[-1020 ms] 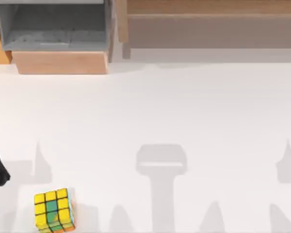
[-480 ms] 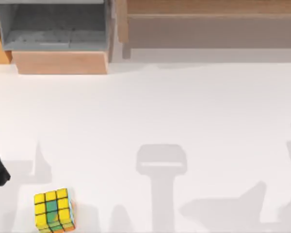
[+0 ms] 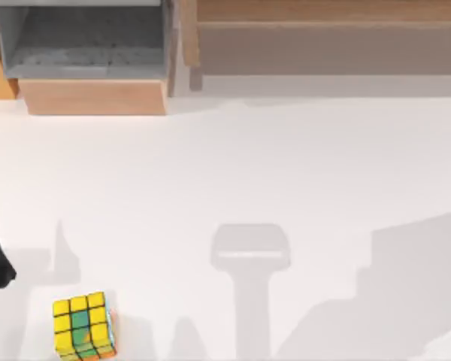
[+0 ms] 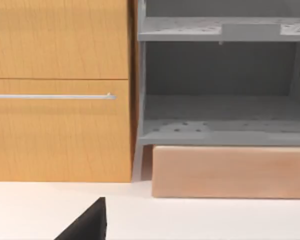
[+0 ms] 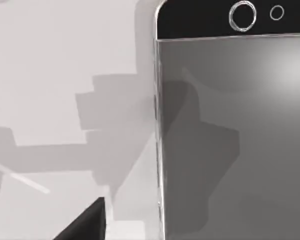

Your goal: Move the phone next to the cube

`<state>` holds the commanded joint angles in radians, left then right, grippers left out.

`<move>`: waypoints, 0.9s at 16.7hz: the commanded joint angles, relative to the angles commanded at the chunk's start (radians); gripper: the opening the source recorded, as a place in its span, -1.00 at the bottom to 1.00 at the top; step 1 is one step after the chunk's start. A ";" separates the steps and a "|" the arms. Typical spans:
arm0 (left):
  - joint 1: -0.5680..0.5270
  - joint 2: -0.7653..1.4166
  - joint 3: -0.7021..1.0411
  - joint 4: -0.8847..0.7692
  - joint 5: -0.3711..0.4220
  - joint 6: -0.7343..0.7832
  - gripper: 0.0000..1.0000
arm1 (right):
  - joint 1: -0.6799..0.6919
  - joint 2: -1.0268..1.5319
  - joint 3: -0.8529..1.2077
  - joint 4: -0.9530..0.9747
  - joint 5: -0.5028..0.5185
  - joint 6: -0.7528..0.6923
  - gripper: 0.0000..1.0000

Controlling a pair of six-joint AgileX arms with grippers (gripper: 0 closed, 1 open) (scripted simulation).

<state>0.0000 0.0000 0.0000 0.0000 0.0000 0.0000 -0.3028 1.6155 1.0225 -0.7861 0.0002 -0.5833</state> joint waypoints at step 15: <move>0.000 0.000 0.000 0.000 0.000 0.000 1.00 | -0.042 0.275 0.088 0.002 0.001 -0.078 1.00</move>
<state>0.0000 0.0000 0.0000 0.0000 0.0000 0.0000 -0.3444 1.8905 1.1109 -0.7844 0.0009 -0.6615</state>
